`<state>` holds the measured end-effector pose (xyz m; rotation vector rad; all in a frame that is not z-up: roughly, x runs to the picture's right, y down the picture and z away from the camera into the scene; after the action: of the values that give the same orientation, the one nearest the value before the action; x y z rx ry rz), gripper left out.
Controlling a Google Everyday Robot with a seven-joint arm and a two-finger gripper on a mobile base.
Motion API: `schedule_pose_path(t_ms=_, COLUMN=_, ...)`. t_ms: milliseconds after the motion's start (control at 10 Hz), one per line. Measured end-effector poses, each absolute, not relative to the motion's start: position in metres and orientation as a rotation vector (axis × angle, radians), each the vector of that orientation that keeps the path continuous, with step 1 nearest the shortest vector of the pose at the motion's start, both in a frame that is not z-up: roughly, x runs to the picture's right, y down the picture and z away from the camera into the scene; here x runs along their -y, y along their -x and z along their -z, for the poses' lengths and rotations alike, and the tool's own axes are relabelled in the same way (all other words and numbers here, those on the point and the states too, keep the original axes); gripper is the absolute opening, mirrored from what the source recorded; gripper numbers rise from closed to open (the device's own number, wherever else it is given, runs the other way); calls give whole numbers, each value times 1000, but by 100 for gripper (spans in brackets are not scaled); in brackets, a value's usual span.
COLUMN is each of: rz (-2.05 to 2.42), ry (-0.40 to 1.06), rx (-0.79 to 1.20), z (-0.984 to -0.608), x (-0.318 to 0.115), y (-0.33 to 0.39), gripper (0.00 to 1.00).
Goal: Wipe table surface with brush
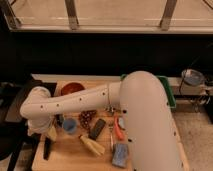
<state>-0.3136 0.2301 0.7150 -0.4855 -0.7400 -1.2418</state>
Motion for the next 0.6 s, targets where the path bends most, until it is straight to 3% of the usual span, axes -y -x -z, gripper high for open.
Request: schedule_pose_path(t_ms=600, rz=1211, ry=506, rx=746, z=-729, x=-236, y=311, gripper=72)
